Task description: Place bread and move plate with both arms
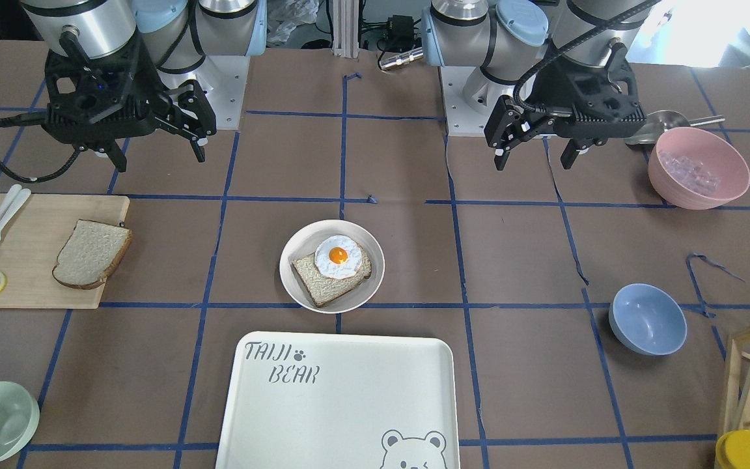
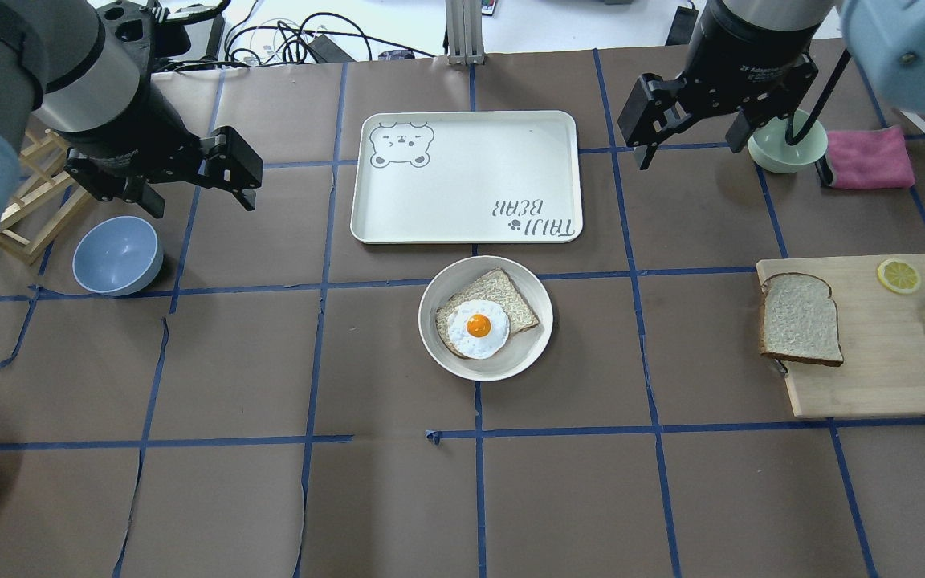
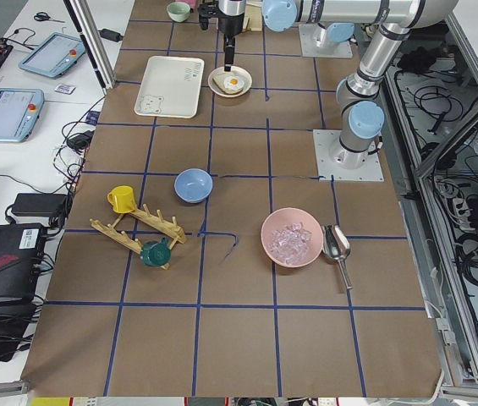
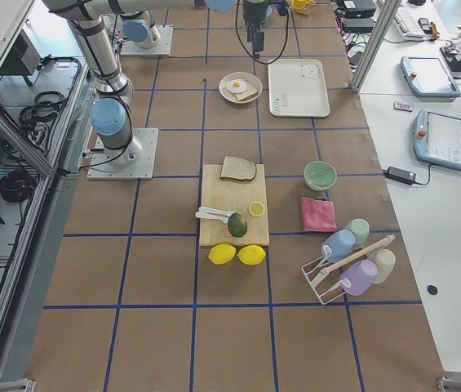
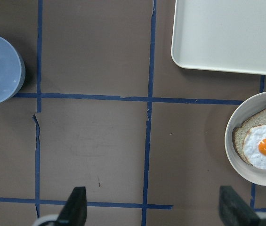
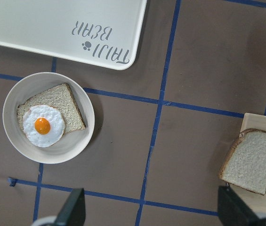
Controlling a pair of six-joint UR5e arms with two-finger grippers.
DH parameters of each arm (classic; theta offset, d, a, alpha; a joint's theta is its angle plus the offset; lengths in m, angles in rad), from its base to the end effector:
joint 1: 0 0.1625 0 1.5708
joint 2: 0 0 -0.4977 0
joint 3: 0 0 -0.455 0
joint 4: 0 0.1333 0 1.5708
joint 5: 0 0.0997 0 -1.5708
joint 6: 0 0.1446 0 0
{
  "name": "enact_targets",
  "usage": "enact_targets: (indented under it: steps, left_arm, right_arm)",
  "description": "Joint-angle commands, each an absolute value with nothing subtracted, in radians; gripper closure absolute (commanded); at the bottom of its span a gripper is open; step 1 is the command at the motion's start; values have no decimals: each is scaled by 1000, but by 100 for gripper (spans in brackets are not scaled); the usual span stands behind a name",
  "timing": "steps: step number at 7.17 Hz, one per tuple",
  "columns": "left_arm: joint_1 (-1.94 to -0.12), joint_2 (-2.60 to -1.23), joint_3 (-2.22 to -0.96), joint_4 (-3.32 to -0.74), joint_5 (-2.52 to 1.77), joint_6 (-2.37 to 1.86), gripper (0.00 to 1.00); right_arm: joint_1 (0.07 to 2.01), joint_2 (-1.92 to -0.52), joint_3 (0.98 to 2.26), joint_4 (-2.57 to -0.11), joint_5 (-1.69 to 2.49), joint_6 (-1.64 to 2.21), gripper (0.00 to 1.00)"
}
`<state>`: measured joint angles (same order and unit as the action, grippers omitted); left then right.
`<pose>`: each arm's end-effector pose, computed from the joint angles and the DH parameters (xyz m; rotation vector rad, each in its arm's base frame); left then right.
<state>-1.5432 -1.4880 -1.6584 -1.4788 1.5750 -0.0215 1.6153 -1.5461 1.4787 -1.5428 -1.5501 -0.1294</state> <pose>-0.1181 -0.5292 0.5209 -0.0772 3.1332 -0.1367 0.1616 -0.5649 0.5502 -0.2717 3.1101 -0.0628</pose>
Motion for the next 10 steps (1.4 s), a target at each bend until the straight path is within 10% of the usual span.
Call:
enact_targets:
  steps: [1, 10]
  left_arm:
    - [-1543, -1488, -1658, -1479, 1574, -21, 0]
    - [-1542, -1488, -1658, -1479, 1575, -21, 0]
  right_arm:
    - [1614, -1545, 1479, -1548, -1551, -130, 0]
    - [1589, -1546, 1496, -1545, -1549, -129, 0]
